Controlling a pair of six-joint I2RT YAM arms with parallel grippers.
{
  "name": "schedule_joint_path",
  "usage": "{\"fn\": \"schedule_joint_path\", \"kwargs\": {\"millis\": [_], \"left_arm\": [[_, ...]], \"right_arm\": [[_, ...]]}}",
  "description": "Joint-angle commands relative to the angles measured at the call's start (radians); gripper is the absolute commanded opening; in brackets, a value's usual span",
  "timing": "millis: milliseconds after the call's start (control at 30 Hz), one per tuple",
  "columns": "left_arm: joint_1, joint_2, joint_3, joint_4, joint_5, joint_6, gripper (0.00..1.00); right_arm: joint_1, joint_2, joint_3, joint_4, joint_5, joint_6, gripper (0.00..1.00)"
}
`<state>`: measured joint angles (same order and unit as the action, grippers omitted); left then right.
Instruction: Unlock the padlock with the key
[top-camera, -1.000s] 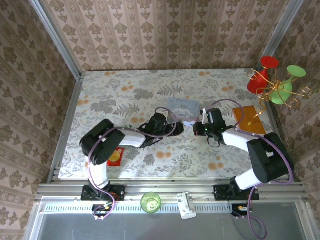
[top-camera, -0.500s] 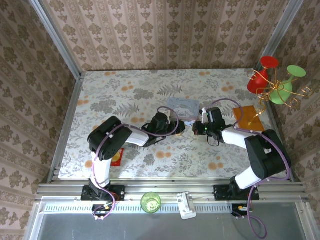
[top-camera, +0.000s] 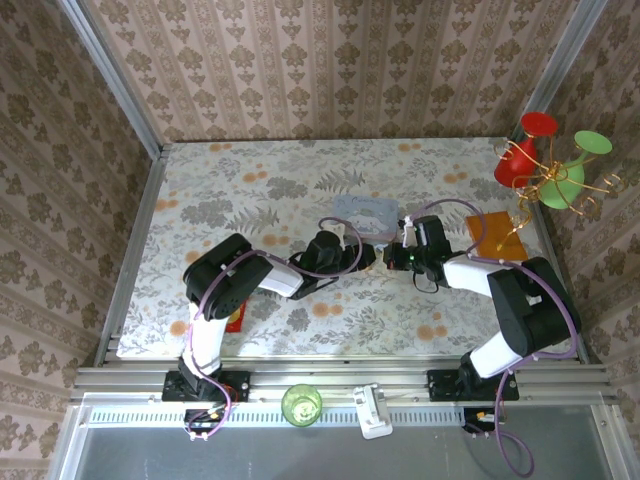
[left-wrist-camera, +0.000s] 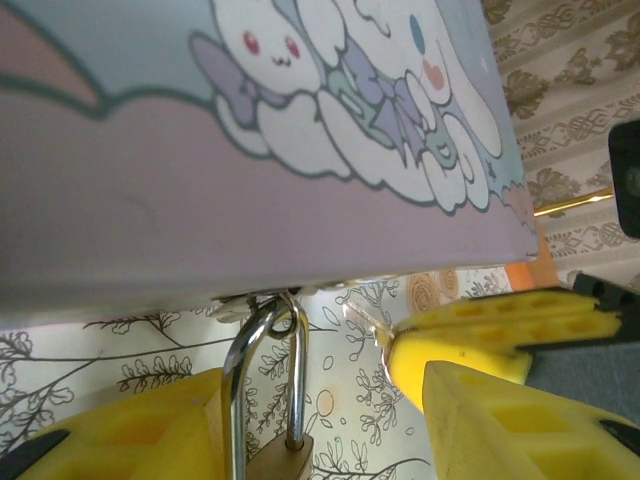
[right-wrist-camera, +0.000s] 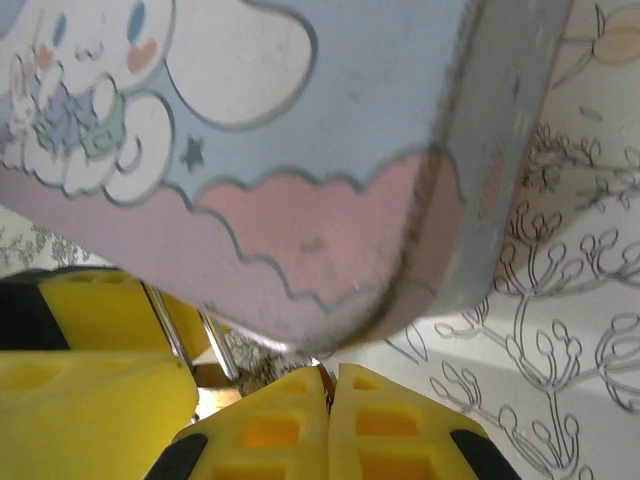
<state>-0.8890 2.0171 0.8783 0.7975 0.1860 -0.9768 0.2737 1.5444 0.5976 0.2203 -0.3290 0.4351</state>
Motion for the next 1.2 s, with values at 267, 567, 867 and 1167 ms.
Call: {"fn": "schedule_joint_path", "kwargs": {"millis": [267, 567, 867, 1167], "left_arm": [[-0.058, 0.103, 0.067, -0.166, -0.064, -0.026, 0.49], [-0.095, 0.071, 0.096, -0.355, -0.145, -0.010, 0.46], [-0.134, 0.069, 0.037, -0.324, -0.204, -0.132, 0.43], [-0.160, 0.061, 0.043, -0.399, -0.202, -0.161, 0.46]], "right_arm": [[0.026, -0.038, -0.084, -0.014, 0.036, 0.057, 0.00], [0.014, -0.145, -0.120, -0.085, 0.161, 0.086, 0.00], [0.009, -0.146, -0.137, -0.064, 0.170, 0.102, 0.00], [0.007, -0.189, -0.144, -0.058, 0.171, 0.102, 0.00]]}}
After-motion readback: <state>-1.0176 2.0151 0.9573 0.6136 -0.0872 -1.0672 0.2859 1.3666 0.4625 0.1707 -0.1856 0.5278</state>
